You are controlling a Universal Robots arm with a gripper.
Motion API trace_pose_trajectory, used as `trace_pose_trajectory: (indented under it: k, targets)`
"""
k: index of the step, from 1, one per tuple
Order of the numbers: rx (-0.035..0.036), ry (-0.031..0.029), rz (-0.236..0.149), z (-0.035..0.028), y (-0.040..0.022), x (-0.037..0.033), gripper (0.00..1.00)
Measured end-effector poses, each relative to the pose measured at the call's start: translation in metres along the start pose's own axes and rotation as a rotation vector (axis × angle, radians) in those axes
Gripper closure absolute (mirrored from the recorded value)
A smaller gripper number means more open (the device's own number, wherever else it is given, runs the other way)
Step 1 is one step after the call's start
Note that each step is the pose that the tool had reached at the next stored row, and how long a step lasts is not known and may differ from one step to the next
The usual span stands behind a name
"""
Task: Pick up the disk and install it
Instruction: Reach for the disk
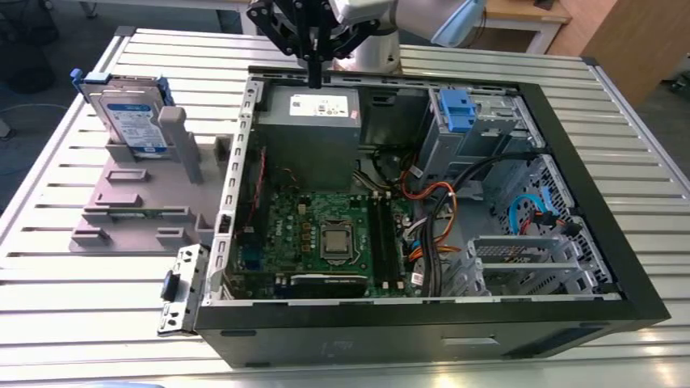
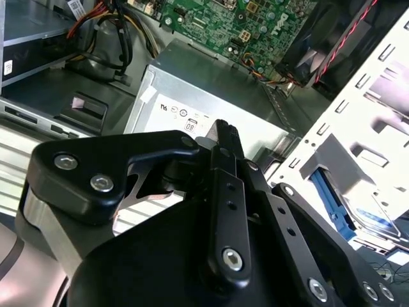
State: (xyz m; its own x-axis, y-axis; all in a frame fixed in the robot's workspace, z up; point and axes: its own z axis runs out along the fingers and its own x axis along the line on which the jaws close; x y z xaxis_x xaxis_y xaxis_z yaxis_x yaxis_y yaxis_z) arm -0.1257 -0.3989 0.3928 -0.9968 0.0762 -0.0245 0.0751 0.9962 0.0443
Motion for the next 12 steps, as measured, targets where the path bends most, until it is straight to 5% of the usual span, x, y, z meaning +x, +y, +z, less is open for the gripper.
trace_pose_trajectory:
  k: [12]
  targets:
    - [0.0000,0.0000,0.000,-0.0001,-0.0004,0.0051,0.89]
